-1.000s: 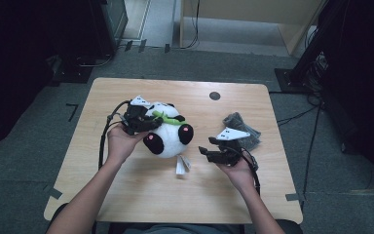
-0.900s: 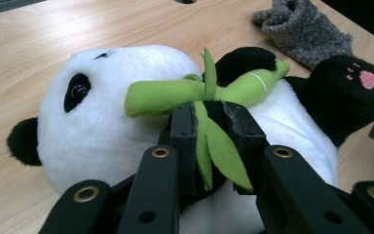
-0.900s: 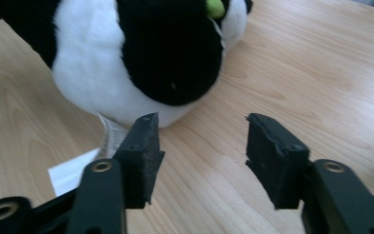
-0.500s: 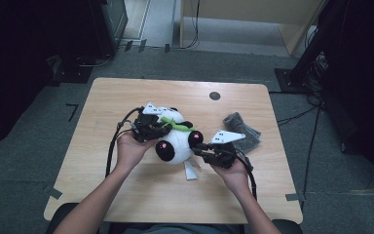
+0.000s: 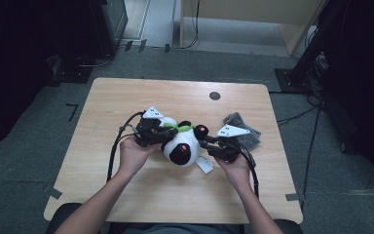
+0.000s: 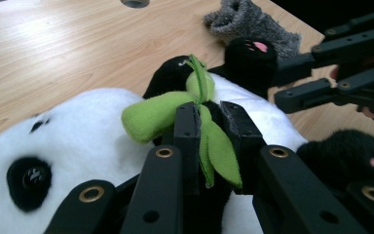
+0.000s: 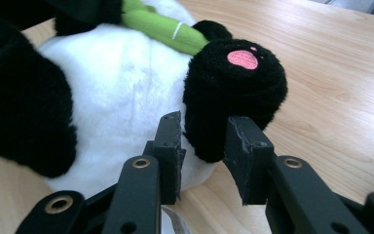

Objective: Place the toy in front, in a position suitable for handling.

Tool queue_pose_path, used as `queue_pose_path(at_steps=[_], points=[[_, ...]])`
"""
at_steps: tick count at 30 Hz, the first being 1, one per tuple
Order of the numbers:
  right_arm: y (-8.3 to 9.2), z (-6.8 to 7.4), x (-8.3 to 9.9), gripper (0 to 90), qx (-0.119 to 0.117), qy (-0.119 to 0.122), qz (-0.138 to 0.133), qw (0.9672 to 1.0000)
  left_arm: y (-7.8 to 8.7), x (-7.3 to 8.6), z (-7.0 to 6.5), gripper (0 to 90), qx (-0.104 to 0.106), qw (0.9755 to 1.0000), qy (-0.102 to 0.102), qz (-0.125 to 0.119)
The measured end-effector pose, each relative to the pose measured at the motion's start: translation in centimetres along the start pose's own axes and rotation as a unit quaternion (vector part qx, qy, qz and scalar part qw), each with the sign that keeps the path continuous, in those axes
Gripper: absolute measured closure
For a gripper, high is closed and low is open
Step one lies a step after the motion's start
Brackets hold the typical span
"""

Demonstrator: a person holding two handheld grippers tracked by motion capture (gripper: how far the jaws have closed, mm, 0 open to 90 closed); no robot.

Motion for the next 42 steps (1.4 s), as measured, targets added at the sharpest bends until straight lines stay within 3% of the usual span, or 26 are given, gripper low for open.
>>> queue_pose_path(at_steps=[9,12,15,20,24,32,34,42], points=[[-0.6,-1.4,-0.2,64.0,0.017,-0.004,-0.008,0.9998,-0.4,-0.1,-1.2,79.6,0.009,0.9999,-0.002,-0.007],[-0.8,-1.9,-0.2,63.8,0.021,-0.007,-0.007,0.9997,-0.6,-0.2,-1.5,79.9,0.023,0.9997,0.005,-0.013],[-0.9,-2.2,-0.2,62.4,0.026,-0.012,-0.006,0.9996,-0.8,-0.3,-1.8,79.8,0.009,0.9998,-0.003,-0.016],[-0.6,-2.2,-0.1,59.2,0.028,-0.018,-0.010,0.9994,-0.9,0.1,-0.9,78.5,0.012,0.9997,0.007,-0.020],[-0.4,-2.3,-0.1,57.2,0.028,-0.022,-0.010,0.9993,-0.8,0.1,-0.8,75.6,0.000,0.9998,-0.001,-0.020],[-0.1,-2.2,-0.1,55.3,0.026,-0.024,-0.008,0.9994,0.5,0.0,-0.4,57.6,0.000,0.9991,-0.001,-0.042],[-0.1,-2.2,-0.1,55.2,0.025,-0.023,-0.006,0.9994,0.9,0.1,0.1,55.4,0.009,0.9988,0.004,-0.047],[0.4,-2.0,-0.1,53.8,0.015,-0.028,-0.008,0.9995,1.6,0.7,1.7,47.5,-0.008,0.9988,-0.006,-0.047]])
Point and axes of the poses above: each handheld gripper's, and its own axes: y roughly backward along the jaws, x roughly out of its underside, z roughly to its left, the point moved 1 cm from there along -y, roughly forward along the jaws, and after that the axes turned 14 degrees about z, right-handed, at the moved point
